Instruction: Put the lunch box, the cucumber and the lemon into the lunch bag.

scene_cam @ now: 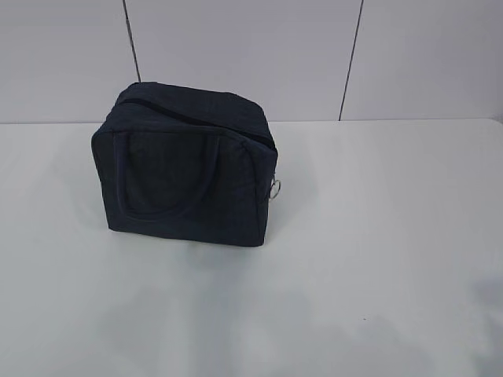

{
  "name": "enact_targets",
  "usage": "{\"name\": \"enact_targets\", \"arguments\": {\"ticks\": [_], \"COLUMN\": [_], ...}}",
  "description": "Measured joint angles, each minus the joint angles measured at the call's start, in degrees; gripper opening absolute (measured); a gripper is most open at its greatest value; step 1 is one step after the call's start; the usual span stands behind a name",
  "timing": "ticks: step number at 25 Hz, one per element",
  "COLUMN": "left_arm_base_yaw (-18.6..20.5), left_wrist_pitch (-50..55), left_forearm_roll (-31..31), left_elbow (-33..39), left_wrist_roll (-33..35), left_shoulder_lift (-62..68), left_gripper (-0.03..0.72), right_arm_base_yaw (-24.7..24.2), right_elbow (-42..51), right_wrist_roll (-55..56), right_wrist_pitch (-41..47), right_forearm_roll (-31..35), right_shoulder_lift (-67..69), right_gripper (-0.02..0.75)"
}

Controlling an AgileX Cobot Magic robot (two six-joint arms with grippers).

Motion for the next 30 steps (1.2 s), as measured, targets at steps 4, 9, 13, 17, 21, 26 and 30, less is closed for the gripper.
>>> {"name": "enact_targets", "arguments": {"ticks": [4, 9, 13, 17, 21, 26, 30], "left_arm_base_yaw": [0.0, 0.0, 0.0, 0.0, 0.0, 0.0, 0.0], "left_wrist_pitch": [0.0, 0.0, 0.0, 0.0, 0.0, 0.0, 0.0], "left_forearm_roll": [0.0, 0.0, 0.0, 0.0, 0.0, 0.0, 0.0], "left_elbow": [0.0, 0.0, 0.0, 0.0, 0.0, 0.0, 0.0], "left_wrist_roll": [0.0, 0.0, 0.0, 0.0, 0.0, 0.0, 0.0], "left_shoulder_lift": [0.0, 0.0, 0.0, 0.0, 0.0, 0.0, 0.0], "left_gripper": [0.24, 0.238, 0.238, 0.238, 0.238, 0.236, 0.236], "right_arm_base_yaw": [0.0, 0.0, 0.0, 0.0, 0.0, 0.0, 0.0], "right_elbow": [0.0, 0.0, 0.0, 0.0, 0.0, 0.0, 0.0], "right_wrist_roll": [0.0, 0.0, 0.0, 0.0, 0.0, 0.0, 0.0], "right_wrist_pitch": [0.0, -0.09, -0.09, -0.09, -0.09, -0.09, -0.09], "right_forearm_roll": [0.0, 0.0, 0.0, 0.0, 0.0, 0.0, 0.0], "right_shoulder_lift": [0.0, 0.0, 0.0, 0.0, 0.0, 0.0, 0.0], "right_gripper": [0.452, 0.452, 0.452, 0.452, 0.452, 0.452, 0.452]}}
